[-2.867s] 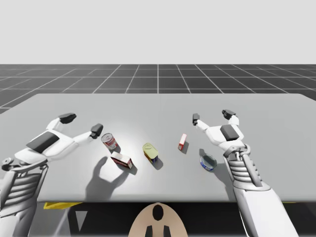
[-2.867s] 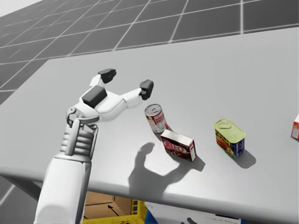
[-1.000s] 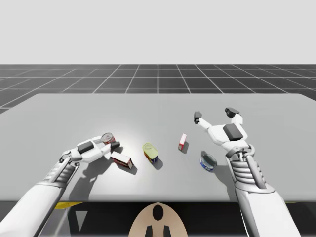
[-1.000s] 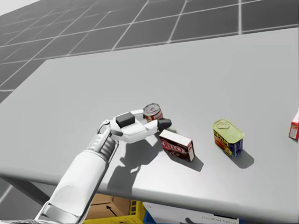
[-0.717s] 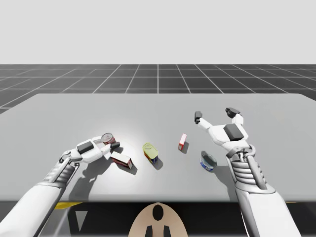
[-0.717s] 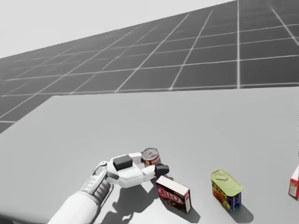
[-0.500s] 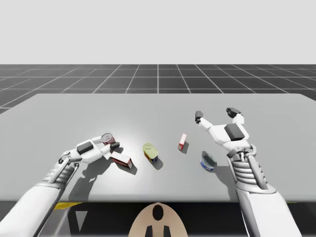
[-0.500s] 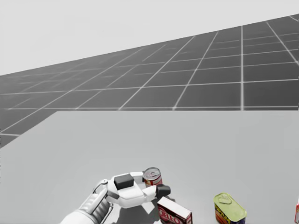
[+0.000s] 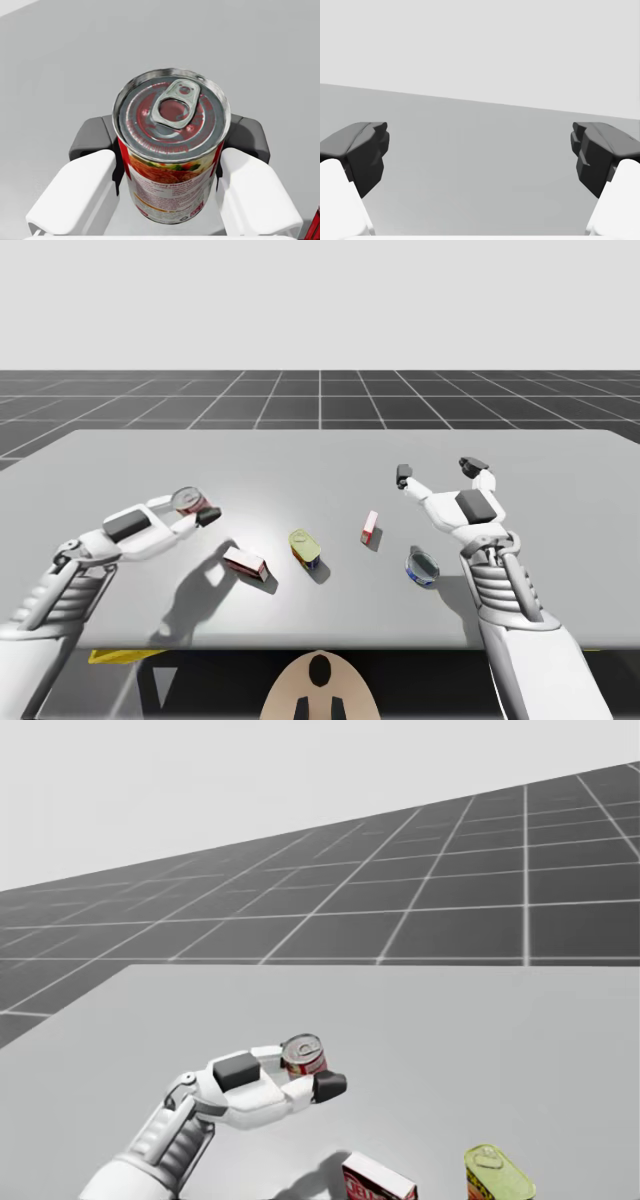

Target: Lift the red soup can off the table.

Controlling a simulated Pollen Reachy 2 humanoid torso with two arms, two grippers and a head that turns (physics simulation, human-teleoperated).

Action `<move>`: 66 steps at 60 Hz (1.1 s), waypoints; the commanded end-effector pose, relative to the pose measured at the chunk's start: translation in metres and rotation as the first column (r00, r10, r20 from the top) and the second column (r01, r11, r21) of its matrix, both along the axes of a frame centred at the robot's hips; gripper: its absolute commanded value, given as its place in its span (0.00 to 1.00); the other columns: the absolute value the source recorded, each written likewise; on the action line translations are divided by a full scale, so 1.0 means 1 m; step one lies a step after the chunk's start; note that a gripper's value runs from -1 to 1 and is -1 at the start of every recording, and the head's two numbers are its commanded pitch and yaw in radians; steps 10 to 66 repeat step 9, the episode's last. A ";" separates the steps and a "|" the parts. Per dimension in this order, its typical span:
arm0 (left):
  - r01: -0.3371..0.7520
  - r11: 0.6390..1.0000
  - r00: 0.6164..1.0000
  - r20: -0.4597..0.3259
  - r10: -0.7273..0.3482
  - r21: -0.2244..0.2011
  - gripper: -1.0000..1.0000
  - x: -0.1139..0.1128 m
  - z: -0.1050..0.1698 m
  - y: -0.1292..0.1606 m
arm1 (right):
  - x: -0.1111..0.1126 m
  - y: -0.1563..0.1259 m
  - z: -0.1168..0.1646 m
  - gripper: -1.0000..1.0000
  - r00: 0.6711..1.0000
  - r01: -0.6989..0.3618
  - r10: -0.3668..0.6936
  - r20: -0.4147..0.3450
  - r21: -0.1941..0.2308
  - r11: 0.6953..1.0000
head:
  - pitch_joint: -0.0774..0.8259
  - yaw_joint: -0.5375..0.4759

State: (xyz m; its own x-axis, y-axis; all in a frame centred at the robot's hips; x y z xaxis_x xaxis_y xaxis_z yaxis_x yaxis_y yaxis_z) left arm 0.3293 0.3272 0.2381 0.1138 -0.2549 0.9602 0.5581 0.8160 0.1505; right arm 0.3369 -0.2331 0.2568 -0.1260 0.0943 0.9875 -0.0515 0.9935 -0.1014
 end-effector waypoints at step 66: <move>-0.081 0.993 0.949 0.297 0.104 -0.090 1.00 -0.001 0.126 -0.005 | 0.000 -0.001 0.000 0.00 1.000 0.000 0.000 0.002 0.004 1.000 | 0.41 0.95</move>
